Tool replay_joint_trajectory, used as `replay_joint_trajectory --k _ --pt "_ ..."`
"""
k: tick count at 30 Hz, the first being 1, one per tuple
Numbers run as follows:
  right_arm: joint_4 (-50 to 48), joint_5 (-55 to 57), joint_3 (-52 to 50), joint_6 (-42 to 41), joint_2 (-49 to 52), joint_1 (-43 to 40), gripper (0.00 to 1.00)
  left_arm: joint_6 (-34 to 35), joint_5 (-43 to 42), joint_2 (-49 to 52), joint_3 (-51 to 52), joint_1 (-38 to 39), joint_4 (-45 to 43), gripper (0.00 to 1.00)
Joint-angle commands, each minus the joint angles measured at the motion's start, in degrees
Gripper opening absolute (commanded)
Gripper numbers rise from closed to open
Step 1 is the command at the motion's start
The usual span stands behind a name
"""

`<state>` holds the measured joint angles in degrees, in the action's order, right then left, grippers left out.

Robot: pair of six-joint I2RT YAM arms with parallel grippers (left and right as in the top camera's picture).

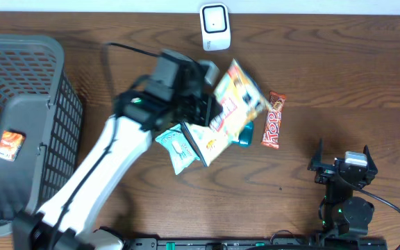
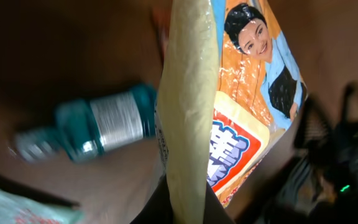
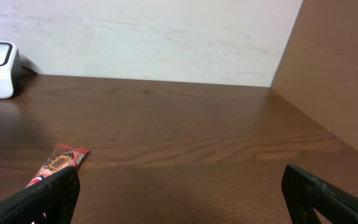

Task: Scan the item barcode
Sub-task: 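Lift the yellow pack out and carry it beside the bottle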

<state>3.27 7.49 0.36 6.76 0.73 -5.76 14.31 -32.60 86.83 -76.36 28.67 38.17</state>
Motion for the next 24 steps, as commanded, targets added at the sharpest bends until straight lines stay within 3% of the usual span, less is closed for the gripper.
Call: replay_joint_trajectory --k 1,9,13,24 --pt "0.2 0.3 0.0 0.6 -0.1 0.2 0.99 -5.7 0.3 3.3 -0.4 2.6 4.7 0.08" --pt "0.2 0.3 0.0 0.6 -0.1 0.2 0.99 -22.2 0.0 8.0 -0.3 7.8 12.5 0.07" --pt "0.2 0.3 0.0 0.6 -0.1 0.2 0.99 -25.3 0.1 10.6 -0.2 10.5 12.1 0.07" --pt "0.2 0.3 0.0 0.6 -0.1 0.2 0.99 -24.5 0.1 23.2 0.0 10.6 5.2 0.08"
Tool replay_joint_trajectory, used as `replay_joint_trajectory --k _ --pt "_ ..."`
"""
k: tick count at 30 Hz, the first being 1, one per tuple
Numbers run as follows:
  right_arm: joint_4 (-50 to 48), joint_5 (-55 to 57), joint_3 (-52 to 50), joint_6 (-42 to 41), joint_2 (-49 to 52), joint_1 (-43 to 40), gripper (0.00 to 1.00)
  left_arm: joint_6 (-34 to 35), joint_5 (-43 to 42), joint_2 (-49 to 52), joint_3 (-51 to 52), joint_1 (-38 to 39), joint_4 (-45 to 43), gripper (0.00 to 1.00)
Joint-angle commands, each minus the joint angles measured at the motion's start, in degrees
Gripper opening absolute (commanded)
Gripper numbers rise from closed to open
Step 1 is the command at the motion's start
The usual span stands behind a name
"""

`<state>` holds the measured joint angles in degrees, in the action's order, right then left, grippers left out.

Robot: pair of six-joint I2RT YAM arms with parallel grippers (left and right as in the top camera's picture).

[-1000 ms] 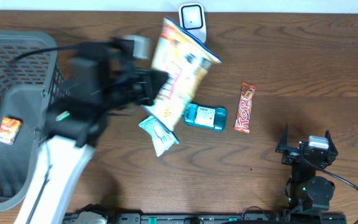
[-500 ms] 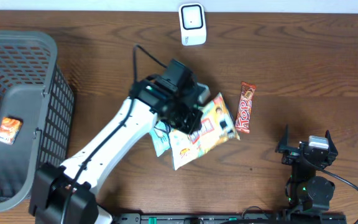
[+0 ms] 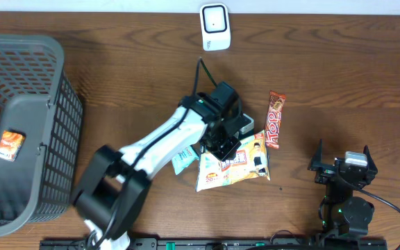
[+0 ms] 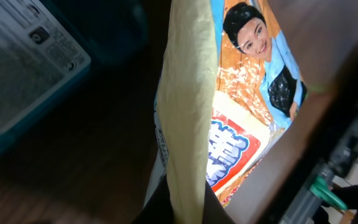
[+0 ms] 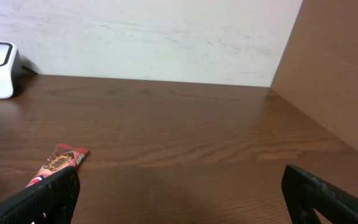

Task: Scan the item barcode
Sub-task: 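Lift the yellow pack out and carry it beside the bottle, then release the yellow pack on the table and withdraw left gripper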

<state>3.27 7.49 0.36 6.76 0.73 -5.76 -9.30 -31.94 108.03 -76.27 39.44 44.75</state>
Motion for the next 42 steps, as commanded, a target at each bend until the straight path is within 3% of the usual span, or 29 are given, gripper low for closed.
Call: replay_joint_trajectory --k 1,4,12,19,25,31,39,41,42 --pt "0.2 0.3 0.0 0.6 -0.1 0.2 0.99 -0.9 -0.6 2.4 0.0 -0.2 -2.4 0.08" --pt "0.2 0.3 0.0 0.6 -0.1 0.2 0.99 1.7 1.7 3.0 0.0 -0.2 -6.1 0.08" --pt "0.2 0.3 0.0 0.6 -0.1 0.2 0.99 15.3 21.3 3.0 0.0 -0.2 -14.6 0.07" --pt "0.2 0.3 0.0 0.6 -0.1 0.2 0.99 15.9 23.1 3.0 0.0 -0.2 -17.0 0.07" --pt "0.2 0.3 0.0 0.6 -0.1 0.2 0.99 17.7 29.5 2.9 -0.1 -0.3 -17.0 0.08" --pt "0.2 0.3 0.0 0.6 -0.1 0.2 0.99 20.6 27.9 1.2 -0.2 -0.2 -16.6 0.38" --pt "0.2 0.3 0.0 0.6 -0.1 0.2 0.99 19.8 22.6 -9.1 -3.3 -0.3 -16.6 0.54" --pt "0.2 0.3 0.0 0.6 -0.1 0.2 0.99 19.3 25.1 -13.4 -3.5 -0.5 -16.6 0.62" --pt "0.2 0.3 0.0 0.6 -0.1 0.2 0.99 19.3 27.5 -15.8 -3.5 -0.8 -16.6 0.71"
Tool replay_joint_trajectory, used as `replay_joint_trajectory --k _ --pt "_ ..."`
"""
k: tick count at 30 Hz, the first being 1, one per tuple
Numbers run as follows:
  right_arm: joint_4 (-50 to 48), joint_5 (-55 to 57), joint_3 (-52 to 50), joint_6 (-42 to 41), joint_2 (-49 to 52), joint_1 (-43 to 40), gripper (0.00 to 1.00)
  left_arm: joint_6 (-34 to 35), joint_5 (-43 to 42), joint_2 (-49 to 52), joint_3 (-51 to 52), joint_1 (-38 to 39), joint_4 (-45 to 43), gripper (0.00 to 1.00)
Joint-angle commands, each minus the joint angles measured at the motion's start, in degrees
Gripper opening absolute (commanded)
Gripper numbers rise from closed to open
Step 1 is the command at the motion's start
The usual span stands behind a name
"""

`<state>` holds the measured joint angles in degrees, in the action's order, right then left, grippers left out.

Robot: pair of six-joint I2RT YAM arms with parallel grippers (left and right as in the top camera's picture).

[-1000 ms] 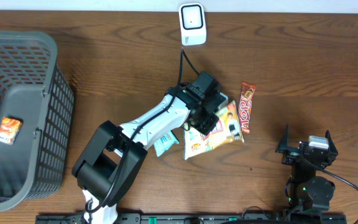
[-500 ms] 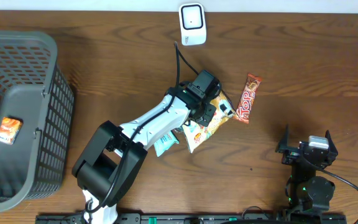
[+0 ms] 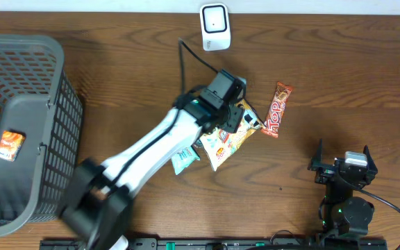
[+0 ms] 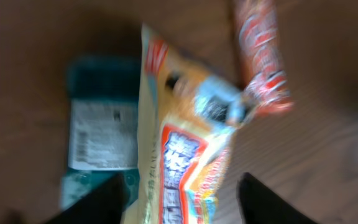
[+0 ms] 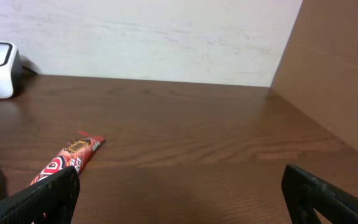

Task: Scan the item barcode
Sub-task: 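Release the yellow pack on the table and withdraw left gripper, then reach into the basket and grasp the orange tissue pack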

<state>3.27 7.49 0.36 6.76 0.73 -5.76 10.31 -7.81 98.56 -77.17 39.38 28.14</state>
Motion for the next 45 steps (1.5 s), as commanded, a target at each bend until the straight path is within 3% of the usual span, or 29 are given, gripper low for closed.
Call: replay_joint_trajectory --k 1,6,11,15,21,26,34,45 --pt "0.2 0.3 0.0 0.6 -0.1 0.2 0.99 -0.3 5.9 -8.7 -2.6 -1.1 0.1 0.76" --pt "0.2 0.3 0.0 0.6 -0.1 0.2 0.99 -0.1 19.4 -21.4 -2.6 -6.1 0.9 0.86" --pt "0.2 0.3 0.0 0.6 -0.1 0.2 0.99 2.8 31.2 -30.2 -2.6 -18.1 3.9 0.88" --pt "0.2 0.3 0.0 0.6 -0.1 0.2 0.99 10.7 31.5 -33.3 -2.6 -33.4 10.3 0.88" --pt "0.2 0.3 0.0 0.6 -0.1 0.2 0.99 29.7 31.3 -32.3 -2.6 -55.4 20.0 0.88" --pt "0.2 0.3 0.0 0.6 -0.1 0.2 0.99 32.0 30.4 -29.0 -2.6 -66.1 19.6 0.88" --pt "0.2 0.3 0.0 0.6 -0.1 0.2 0.99 31.8 30.4 -16.8 -2.6 -73.8 19.3 0.88" --pt "0.2 0.3 0.0 0.6 -0.1 0.2 0.99 28.3 31.1 -1.2 -2.6 -74.7 18.0 0.80"
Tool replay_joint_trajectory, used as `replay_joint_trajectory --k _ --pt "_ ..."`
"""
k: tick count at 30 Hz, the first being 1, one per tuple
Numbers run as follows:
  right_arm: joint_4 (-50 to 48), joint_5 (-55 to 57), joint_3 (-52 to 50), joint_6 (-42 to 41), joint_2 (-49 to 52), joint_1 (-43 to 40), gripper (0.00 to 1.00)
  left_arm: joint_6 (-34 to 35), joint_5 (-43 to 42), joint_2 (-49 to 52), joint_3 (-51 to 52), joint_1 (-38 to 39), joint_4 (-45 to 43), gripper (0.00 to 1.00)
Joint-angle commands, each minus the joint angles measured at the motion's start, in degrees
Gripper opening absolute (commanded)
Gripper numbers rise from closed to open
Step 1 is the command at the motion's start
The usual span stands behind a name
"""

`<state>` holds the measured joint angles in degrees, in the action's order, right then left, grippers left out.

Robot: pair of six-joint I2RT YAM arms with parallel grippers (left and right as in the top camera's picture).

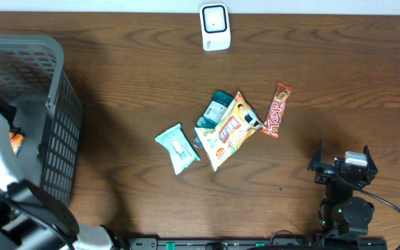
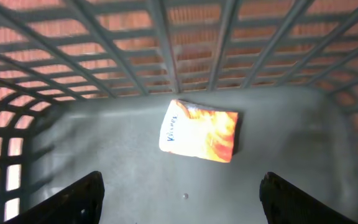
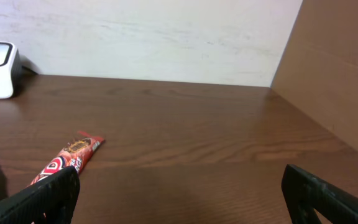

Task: Scan the item barcode
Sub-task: 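Reach into the basket and grasp the orange tissue pack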

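Note:
The white barcode scanner [image 1: 214, 26] stands at the table's far edge. An orange snack bag [image 1: 228, 132] lies at the centre, partly over a teal bottle [image 1: 218, 109]. A red candy bar [image 1: 277, 110] and a pale teal packet [image 1: 178, 148] lie to either side. My left gripper [image 2: 180, 205] is open inside the grey basket [image 1: 54, 132], above a small orange packet [image 2: 199, 130] on its floor. My right gripper [image 3: 182, 199] rests open and empty at the near right, and its view shows the red bar [image 3: 67, 158].
The basket's mesh walls [image 2: 166, 37] surround the left gripper on the far side. A cardboard panel [image 3: 334, 74] stands at the right of the right wrist view. The scanner shows at that view's left edge.
My left arm has gone from above the snack bag at the table's centre to the basket at the far left, still open. The snack bag and other items lie where they were.
My left gripper first held the snack bag raised near the scanner, then held it low over the table's middle. Later it was open above the bag, which lay over the bottle, and the red bar had shifted. Now that gripper is inside the basket.

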<state>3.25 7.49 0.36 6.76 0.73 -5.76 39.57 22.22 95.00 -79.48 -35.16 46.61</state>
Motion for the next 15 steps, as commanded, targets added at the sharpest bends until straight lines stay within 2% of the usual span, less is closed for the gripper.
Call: replay_joint_trajectory --k 1,15 --pt "0.2 0.3 0.0 0.6 -0.1 0.2 0.99 -1.0 1.5 3.4 -0.3 -0.2 -0.9 0.80" --pt "0.2 0.3 0.0 0.6 -0.1 0.2 0.99 -3.4 1.4 12.5 -0.3 -0.2 -8.4 0.80"
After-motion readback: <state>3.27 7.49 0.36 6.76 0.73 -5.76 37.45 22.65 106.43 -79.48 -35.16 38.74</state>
